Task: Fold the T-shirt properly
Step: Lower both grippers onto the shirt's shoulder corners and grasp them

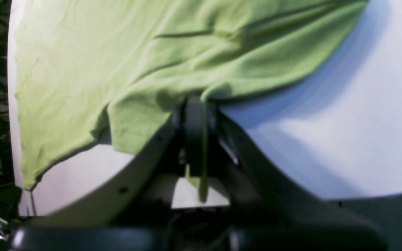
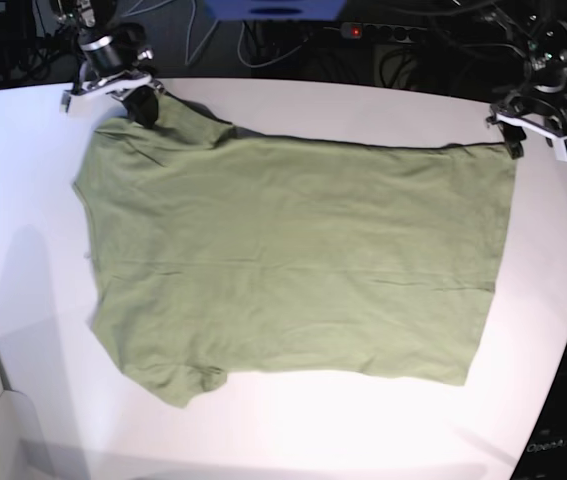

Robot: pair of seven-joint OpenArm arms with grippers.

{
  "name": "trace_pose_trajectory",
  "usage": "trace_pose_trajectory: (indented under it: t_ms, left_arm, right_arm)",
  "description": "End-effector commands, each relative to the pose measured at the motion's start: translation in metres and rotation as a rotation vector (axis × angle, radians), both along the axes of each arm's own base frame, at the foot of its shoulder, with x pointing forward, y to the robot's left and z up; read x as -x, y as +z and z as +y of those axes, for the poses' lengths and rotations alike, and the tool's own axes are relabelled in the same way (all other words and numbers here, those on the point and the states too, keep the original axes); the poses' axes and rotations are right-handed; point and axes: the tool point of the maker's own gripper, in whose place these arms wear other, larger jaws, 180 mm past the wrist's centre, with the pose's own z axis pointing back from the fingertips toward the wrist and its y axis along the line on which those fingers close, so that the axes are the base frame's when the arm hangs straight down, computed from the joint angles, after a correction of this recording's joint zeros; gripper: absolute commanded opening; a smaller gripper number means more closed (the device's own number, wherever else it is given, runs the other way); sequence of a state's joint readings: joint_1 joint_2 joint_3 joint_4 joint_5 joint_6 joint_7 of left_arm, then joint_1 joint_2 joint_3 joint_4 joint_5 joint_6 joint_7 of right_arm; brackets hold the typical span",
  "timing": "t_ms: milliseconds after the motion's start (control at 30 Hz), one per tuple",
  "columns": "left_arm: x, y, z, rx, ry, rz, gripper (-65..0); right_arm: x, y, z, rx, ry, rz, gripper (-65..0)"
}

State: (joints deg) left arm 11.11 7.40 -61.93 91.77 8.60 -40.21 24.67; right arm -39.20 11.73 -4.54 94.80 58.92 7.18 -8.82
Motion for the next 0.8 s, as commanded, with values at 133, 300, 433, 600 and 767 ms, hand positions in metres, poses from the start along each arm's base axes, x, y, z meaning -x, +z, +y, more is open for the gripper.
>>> trace_pose_trajectory:
  t_ms: [133,300,433,600,767]
  left_arm:
    - [-0.013,0.015,-0.002,-0.016,0.003,-0.064,-23.0]
    - [-0.016,0.000,-0.005,0.029,0.007,-0.053,-23.0]
    - [-0.019,-0.014,-0.009,0.071,0.002,-0.035,-23.0]
    - [-0.017,-0.038,-0.022,0.105,-0.031,0.033,-23.0]
    - [-0.020,-0.042,-0.031,0.118,-0.048,0.038,-23.1]
  right_arm:
    - [-0.003,0.006,-0.004,0.003,-0.012,-0.020,-64.9]
    - [-0.003,0.006,-0.007,0.010,-0.004,-0.019,-64.9]
    - [-0.003,0.006,-0.007,0.012,-0.003,-0.019,-64.9]
    - [-0.001,0.004,-0.004,0.004,0.013,-0.001,-64.9]
    - [-0.002,0.004,-0.003,0.003,0.017,0.000,-64.9]
